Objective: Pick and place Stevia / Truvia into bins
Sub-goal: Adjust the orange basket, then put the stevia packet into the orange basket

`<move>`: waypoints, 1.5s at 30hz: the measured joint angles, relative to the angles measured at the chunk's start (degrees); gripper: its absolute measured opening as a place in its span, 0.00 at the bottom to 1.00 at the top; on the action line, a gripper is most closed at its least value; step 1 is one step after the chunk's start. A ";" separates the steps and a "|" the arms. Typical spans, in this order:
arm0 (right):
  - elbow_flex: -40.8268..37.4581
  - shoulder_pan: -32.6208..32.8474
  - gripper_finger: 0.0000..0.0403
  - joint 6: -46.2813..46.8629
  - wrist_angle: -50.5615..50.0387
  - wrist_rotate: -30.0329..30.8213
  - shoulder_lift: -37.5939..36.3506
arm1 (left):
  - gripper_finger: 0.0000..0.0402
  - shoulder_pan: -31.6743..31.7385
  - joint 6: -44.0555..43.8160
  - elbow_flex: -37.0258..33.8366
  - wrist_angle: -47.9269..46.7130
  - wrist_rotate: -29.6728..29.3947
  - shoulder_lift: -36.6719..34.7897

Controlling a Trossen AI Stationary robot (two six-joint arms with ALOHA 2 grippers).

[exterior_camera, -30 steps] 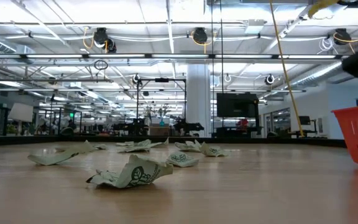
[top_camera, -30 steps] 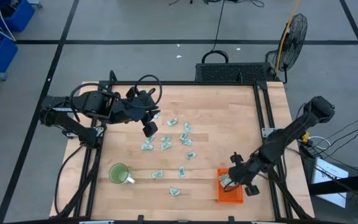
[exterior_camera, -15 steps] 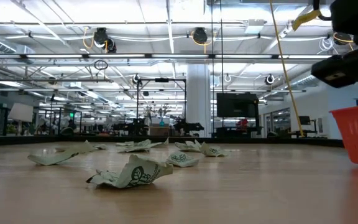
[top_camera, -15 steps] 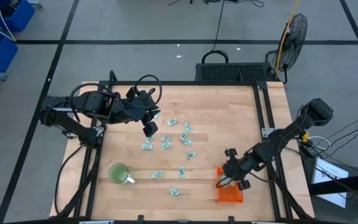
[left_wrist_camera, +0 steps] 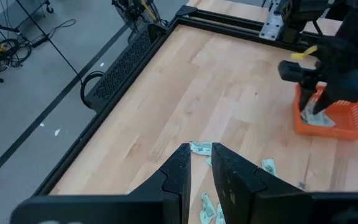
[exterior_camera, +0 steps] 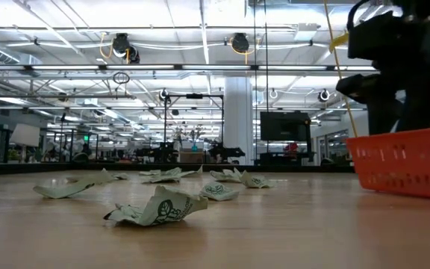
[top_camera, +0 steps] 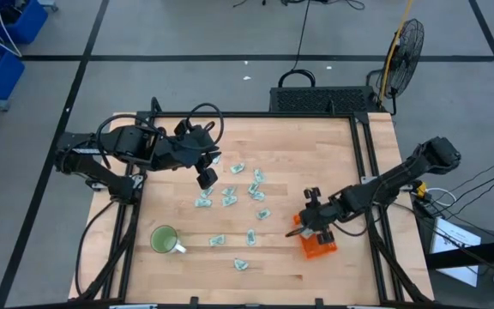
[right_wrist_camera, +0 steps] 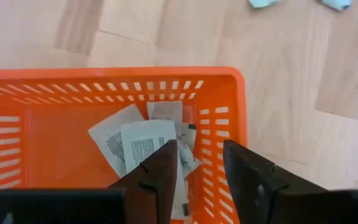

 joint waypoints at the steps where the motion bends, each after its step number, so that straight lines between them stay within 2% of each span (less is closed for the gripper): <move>1: 0.02 -0.66 0.30 -0.53 0.03 0.01 0.00 | 0.18 0.00 0.00 0.00 0.00 0.00 0.00; 7: 0.02 -4.43 0.30 -3.82 0.33 4.59 0.00 | 0.18 0.00 -0.12 0.00 0.00 -0.01 0.00; 13: 0.02 -7.03 0.30 -7.00 2.36 4.89 0.00 | 0.18 -0.03 -2.86 0.00 0.00 0.38 0.00; 21: 0.02 -5.55 0.30 -7.67 3.29 8.78 -3.55 | 0.18 -2.32 -7.49 -0.02 -0.77 6.83 2.01; 24: 0.02 -4.87 0.30 -7.41 3.28 9.22 -6.28 | 0.18 -4.54 -9.16 0.00 -0.76 9.33 4.83; 30: 0.02 -4.79 0.30 -6.47 3.37 9.13 -11.03 | 0.18 -9.01 -13.71 -0.07 -1.99 9.41 13.52; 33: 0.02 -4.81 0.30 -6.72 3.34 9.14 -12.81 | 0.18 -10.26 -14.92 -0.04 -1.90 12.02 18.32; 39: 0.02 -4.81 0.30 -7.45 3.10 8.98 -14.89 | 0.18 -13.63 -8.89 -0.06 -1.40 22.66 27.43; 45: 0.02 -4.81 0.30 -8.02 3.07 8.96 -14.97 | 0.18 -18.41 -1.66 -0.05 7.72 25.82 36.69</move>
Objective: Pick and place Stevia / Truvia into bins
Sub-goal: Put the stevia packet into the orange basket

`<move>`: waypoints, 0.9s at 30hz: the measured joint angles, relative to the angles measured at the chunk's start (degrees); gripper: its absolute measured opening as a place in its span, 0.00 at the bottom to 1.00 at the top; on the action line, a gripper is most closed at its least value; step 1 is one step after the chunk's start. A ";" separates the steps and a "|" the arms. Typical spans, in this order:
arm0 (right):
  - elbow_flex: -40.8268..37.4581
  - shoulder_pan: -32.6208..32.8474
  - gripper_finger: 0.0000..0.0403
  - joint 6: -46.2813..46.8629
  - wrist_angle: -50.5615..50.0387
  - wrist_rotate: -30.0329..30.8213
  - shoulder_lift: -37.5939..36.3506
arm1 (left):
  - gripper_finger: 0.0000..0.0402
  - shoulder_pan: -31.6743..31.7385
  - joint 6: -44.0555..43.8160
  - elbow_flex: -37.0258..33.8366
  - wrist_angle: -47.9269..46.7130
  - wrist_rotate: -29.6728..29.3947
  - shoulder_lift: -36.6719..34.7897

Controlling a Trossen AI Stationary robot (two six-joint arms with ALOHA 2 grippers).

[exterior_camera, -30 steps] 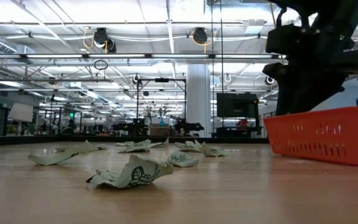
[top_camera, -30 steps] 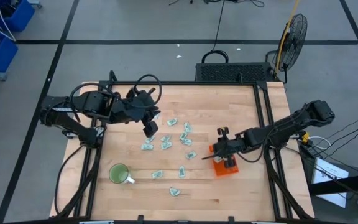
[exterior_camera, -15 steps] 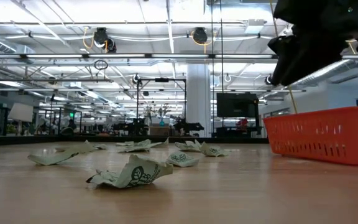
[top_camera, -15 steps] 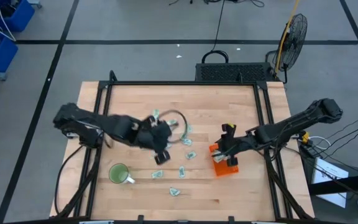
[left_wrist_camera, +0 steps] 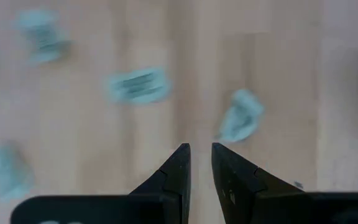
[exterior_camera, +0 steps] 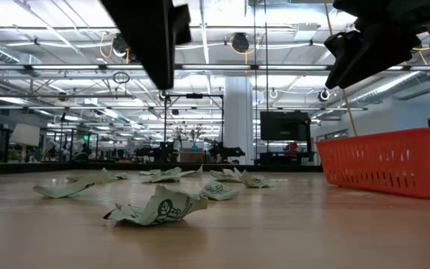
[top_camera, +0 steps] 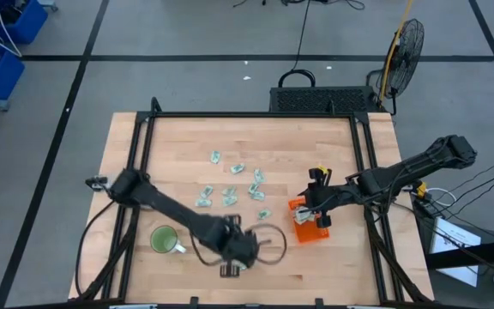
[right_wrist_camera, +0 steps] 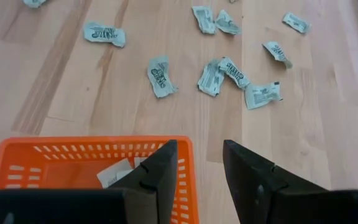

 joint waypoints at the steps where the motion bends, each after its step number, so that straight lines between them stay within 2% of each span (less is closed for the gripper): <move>1: 0.00 0.00 0.30 -0.01 0.01 0.00 0.00 | 0.18 -0.54 0.45 -0.01 1.80 0.88 1.35; 5: 0.00 0.00 0.30 0.16 0.04 0.00 0.00 | 0.18 -1.69 -0.54 -0.06 8.31 4.69 4.80; 10: 0.00 0.00 0.30 0.57 0.26 -0.02 0.00 | 0.18 -2.38 -2.79 -0.04 14.60 4.24 5.97; 20: 0.00 0.00 0.30 0.61 0.34 -0.04 0.01 | 0.18 -2.33 -10.48 -0.04 11.89 3.01 7.91; 27: 0.00 0.00 0.30 0.63 0.51 -0.07 0.00 | 0.18 -2.31 -10.77 0.02 11.39 2.86 8.35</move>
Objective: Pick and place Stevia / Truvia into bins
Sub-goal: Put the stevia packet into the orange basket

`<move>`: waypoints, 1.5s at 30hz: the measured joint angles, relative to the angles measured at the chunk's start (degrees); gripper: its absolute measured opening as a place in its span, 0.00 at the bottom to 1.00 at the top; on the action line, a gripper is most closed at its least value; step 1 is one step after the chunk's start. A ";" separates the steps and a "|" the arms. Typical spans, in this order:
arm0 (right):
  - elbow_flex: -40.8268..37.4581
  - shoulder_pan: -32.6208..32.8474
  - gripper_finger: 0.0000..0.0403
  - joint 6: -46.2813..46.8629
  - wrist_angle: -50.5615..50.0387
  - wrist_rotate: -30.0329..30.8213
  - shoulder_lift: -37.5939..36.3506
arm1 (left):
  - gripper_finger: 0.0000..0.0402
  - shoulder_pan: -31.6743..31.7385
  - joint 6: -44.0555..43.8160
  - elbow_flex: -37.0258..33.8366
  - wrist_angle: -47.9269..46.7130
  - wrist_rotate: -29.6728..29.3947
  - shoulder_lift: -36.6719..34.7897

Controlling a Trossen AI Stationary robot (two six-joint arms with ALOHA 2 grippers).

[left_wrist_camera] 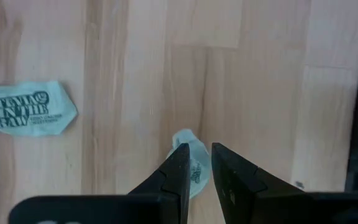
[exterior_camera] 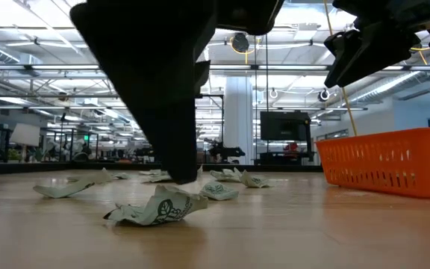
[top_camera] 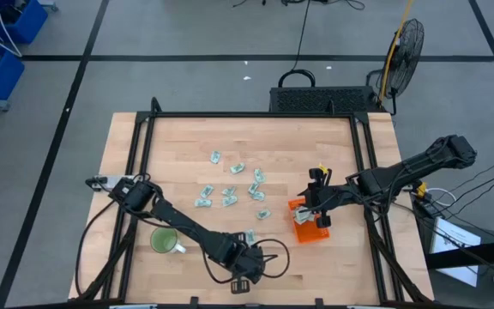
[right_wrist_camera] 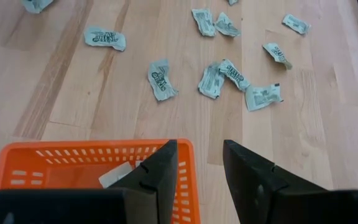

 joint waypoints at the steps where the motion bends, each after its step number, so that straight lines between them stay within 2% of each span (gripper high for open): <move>1: 0.00 0.00 0.30 0.00 0.00 0.00 0.00 | 0.18 0.00 -0.45 0.00 -0.06 0.27 0.00; 7: 0.00 0.01 0.30 0.00 0.02 0.00 0.00 | 0.18 -0.02 -2.56 0.00 -0.20 2.71 -0.04; 14: 0.00 0.00 0.30 0.02 0.00 -0.02 0.00 | 0.18 0.11 -2.94 -0.03 -4.12 1.05 -0.06; 28: 0.00 0.00 0.30 0.02 0.02 -0.02 0.00 | 0.18 0.32 -4.92 -5.26 -1.87 1.23 -0.53; 37: 0.00 0.00 0.30 0.01 0.86 -0.02 0.00 | 0.25 0.69 -2.23 -5.88 -1.37 0.63 -0.52; 40: 0.00 0.00 0.30 0.02 1.89 -0.02 0.00 | 0.22 1.02 -0.36 -5.90 -0.24 0.27 -0.46; 45: 0.00 0.00 0.30 0.00 1.95 -0.02 0.00 | 0.06 1.78 0.86 -5.95 0.54 -0.02 -0.39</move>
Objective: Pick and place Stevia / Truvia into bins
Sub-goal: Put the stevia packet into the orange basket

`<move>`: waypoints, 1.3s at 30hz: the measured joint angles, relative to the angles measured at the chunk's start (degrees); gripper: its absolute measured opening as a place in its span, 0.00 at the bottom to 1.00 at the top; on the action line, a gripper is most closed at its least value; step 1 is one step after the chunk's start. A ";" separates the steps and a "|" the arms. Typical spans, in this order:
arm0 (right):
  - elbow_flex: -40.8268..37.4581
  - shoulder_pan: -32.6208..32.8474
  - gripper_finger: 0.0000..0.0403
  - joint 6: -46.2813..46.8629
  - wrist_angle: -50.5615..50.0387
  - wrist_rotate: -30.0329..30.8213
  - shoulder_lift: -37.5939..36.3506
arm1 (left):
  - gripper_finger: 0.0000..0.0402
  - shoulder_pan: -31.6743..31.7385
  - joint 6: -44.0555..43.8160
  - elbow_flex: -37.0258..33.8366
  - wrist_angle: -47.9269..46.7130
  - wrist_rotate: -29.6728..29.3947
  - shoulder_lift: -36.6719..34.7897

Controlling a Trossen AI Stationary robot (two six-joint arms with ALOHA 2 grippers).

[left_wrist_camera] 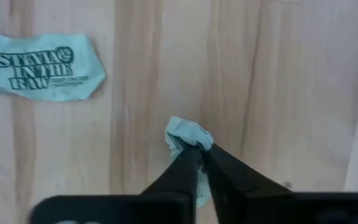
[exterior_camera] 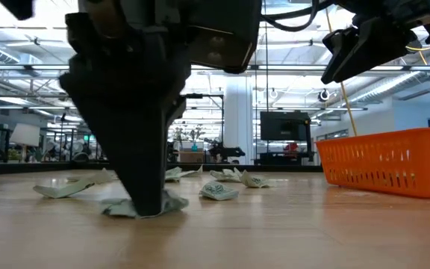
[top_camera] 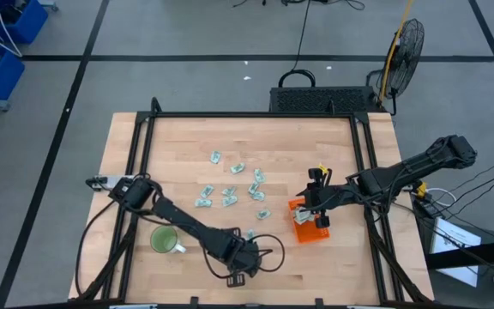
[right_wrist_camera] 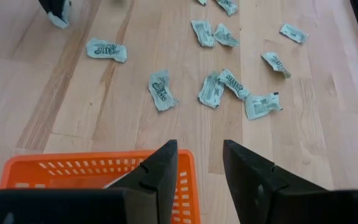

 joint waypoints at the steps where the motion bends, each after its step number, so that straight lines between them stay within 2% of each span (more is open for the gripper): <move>1: 0.00 0.00 0.30 0.00 0.00 0.00 0.00 | 0.03 0.21 -0.03 0.00 0.04 -0.01 0.00; 6: -1.74 0.00 0.30 0.62 3.64 -0.53 -0.02 | 0.04 0.99 3.31 1.21 -0.18 -0.85 0.29; 10: -7.31 0.02 0.30 0.04 10.95 -6.64 0.02 | 0.01 1.93 8.44 4.46 -0.82 -5.05 0.74; 12: -8.67 0.07 0.30 1.81 10.95 -7.71 0.00 | 0.02 2.77 10.86 6.84 -0.90 -7.59 0.67; 15: -8.83 0.04 0.30 5.19 8.31 -6.02 -1.25 | 0.04 4.71 15.31 10.47 -2.04 -9.23 0.50; 19: -8.83 0.04 0.30 3.58 5.89 -1.42 -6.01 | 0.03 8.66 21.86 15.58 -1.64 -11.56 0.51; 23: -8.81 0.03 0.30 1.40 1.68 1.84 -13.32 | 0.02 12.76 26.26 18.78 4.33 -11.84 0.31; 28: -8.79 -0.02 0.30 2.49 -6.57 1.81 -22.37 | 0.06 16.42 33.86 16.51 21.25 -5.00 0.31; 32: -8.79 -0.02 0.30 4.41 -10.42 1.78 -27.24 | 0.07 17.77 34.60 11.96 30.96 -4.28 0.40; 39: -12.79 -0.02 0.30 -0.32 -4.11 1.60 -29.83 | 0.07 18.54 32.72 5.03 39.80 -3.14 0.33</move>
